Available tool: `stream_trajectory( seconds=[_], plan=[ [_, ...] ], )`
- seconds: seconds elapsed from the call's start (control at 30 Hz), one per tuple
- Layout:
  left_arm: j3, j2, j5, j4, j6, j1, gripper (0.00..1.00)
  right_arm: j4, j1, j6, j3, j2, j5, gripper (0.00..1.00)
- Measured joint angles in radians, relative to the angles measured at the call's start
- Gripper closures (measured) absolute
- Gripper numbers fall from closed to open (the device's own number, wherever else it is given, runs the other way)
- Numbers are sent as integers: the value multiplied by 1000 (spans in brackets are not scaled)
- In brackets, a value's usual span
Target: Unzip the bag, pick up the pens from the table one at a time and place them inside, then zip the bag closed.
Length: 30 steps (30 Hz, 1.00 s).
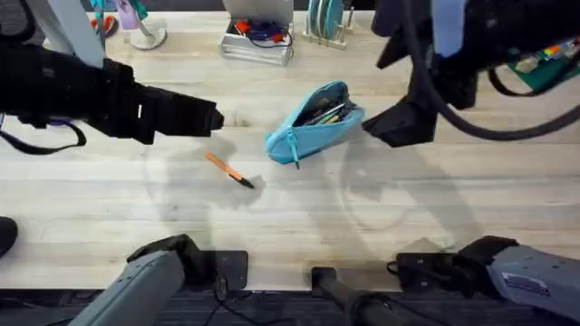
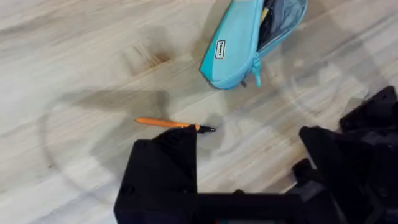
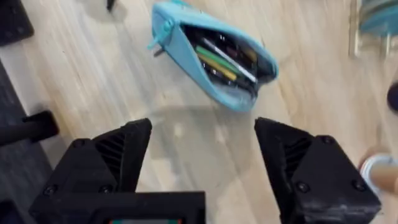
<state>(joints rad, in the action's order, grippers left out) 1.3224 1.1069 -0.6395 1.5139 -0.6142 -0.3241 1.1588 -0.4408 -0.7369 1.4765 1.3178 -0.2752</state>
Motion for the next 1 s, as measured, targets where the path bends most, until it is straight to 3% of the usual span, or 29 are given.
stream_trajectory(
  seconds=[0.33,0.63,0.8,1.0],
  plan=[
    [0,0,17,0,162,0,5,79,0,154,0,-53,82,5],
    [0,0,118,-24,370,0,4,97,0,169,0,-104,96,5],
    [0,0,193,-33,530,2,6,98,0,169,0,-108,96,5],
    [0,0,298,-34,694,56,6,98,0,170,0,-108,96,5]
  ],
)
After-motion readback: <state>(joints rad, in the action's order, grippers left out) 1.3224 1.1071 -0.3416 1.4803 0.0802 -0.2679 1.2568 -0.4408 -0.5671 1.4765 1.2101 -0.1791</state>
